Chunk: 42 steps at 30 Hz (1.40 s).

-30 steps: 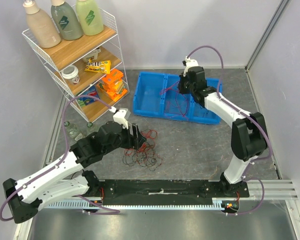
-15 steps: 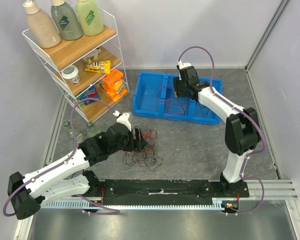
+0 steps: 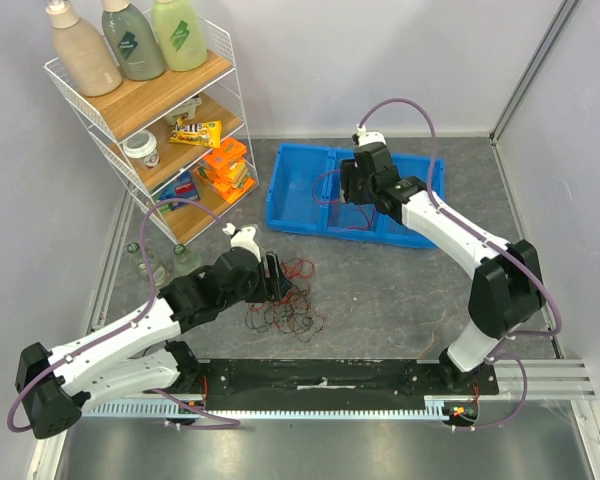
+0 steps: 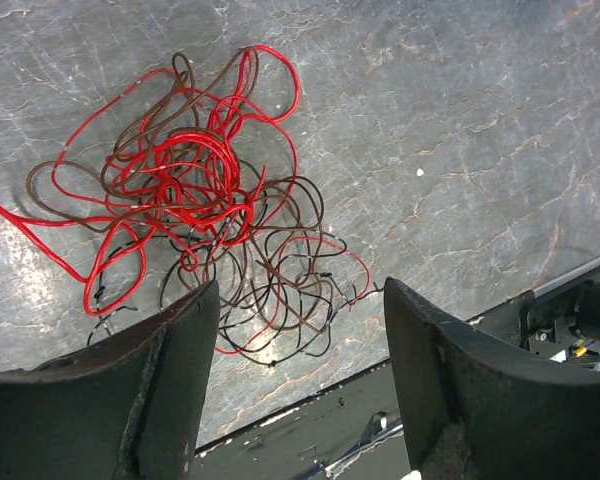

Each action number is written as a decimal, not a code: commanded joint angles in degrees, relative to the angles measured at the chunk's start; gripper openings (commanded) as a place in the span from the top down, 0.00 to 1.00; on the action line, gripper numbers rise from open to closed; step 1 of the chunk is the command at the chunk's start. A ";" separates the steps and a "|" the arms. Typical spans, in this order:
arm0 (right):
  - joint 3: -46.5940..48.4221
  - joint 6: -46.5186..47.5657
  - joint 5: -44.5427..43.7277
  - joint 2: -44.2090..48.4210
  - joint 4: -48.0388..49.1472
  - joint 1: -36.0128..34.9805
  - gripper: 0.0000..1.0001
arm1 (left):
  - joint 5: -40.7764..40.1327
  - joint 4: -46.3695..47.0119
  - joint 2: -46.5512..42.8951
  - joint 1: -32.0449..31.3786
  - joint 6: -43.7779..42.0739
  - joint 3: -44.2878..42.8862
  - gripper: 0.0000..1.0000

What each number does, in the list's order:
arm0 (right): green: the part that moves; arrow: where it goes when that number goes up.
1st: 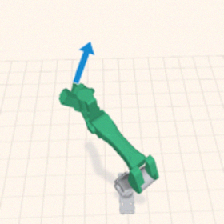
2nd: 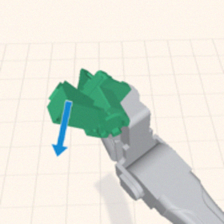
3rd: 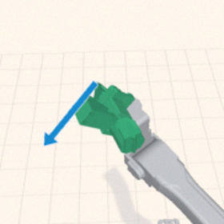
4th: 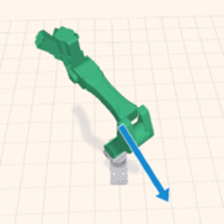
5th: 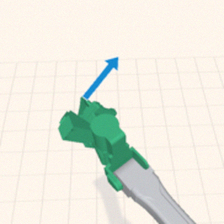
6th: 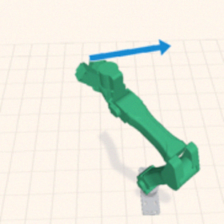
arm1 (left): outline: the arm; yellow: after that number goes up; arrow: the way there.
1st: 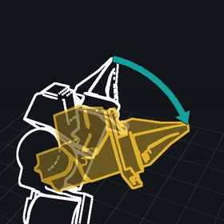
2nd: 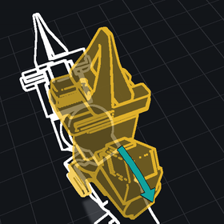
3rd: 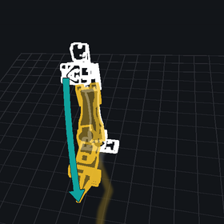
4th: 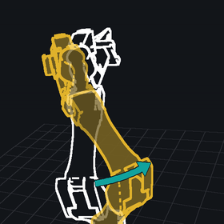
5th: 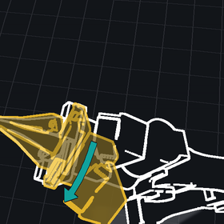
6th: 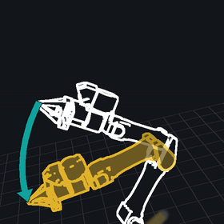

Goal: Untangle the cables

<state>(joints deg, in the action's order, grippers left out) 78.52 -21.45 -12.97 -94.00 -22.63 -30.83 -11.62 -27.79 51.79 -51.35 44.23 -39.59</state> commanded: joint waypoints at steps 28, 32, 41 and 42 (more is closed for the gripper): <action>11.92 13.62 -34.07 -19.74 5.41 1.56 0.96 | 1.95 5.38 -4.24 0.20 2.88 4.88 0.27; 11.57 11.44 -20.89 -17.81 4.44 0.78 0.54 | 0.11 4.24 -4.16 0.29 3.32 5.14 0.21; 0.08 4.75 -6.20 0.54 0.57 -3.17 0.31 | -2.62 -0.86 2.00 0.38 0.86 -0.04 0.21; -3.08 4.75 -4.01 3.18 1.27 -4.84 0.30 | -2.62 -0.43 2.26 0.46 0.51 0.04 0.22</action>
<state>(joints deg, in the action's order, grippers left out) 82.46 -14.44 -25.47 -103.44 -21.45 -31.68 -11.92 -27.97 53.32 -51.18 45.52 -36.99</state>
